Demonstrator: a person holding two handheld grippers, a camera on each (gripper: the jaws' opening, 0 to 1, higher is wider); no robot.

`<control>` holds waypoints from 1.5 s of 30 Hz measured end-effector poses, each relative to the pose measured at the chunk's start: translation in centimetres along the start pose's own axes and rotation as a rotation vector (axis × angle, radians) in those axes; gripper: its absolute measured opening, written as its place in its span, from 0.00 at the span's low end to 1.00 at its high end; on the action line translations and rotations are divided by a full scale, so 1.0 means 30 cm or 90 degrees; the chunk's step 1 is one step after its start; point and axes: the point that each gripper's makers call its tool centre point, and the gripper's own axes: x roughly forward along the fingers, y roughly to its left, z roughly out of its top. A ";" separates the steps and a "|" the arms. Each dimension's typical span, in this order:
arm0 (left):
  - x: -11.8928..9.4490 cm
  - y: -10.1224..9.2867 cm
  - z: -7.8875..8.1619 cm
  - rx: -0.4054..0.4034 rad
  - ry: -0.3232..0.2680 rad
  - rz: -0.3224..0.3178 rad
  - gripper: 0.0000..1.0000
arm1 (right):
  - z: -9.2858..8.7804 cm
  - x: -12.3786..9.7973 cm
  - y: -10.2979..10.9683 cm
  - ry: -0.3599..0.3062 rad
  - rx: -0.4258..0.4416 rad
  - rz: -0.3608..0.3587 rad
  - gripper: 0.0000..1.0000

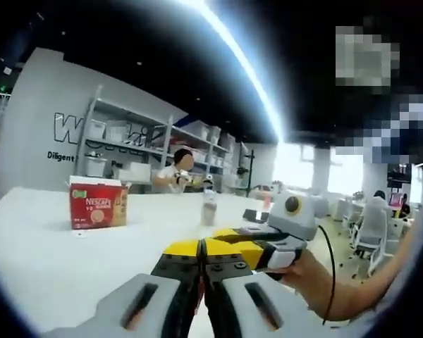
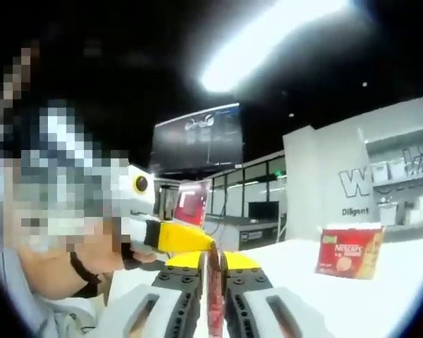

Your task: Tear open the coffee pouch, take out the coffee, and pour the coffee from the pouch into the cup

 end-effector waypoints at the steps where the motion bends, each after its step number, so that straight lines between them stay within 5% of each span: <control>1: 0.000 -0.001 0.000 0.000 0.000 -0.001 0.02 | -0.003 -0.002 0.001 0.002 0.007 0.004 0.06; 27: 0.001 -0.033 -0.014 -0.018 0.002 -0.033 0.02 | -0.015 -0.009 0.029 0.010 -0.016 0.027 0.02; 35: 0.002 -0.009 -0.002 -0.065 -0.058 -0.003 0.02 | -0.002 -0.001 0.005 -0.057 0.045 -0.011 0.03; 45: 0.011 -0.010 -0.028 -0.083 -0.048 -0.012 0.02 | -0.025 -0.017 0.001 -0.060 0.072 -0.017 0.02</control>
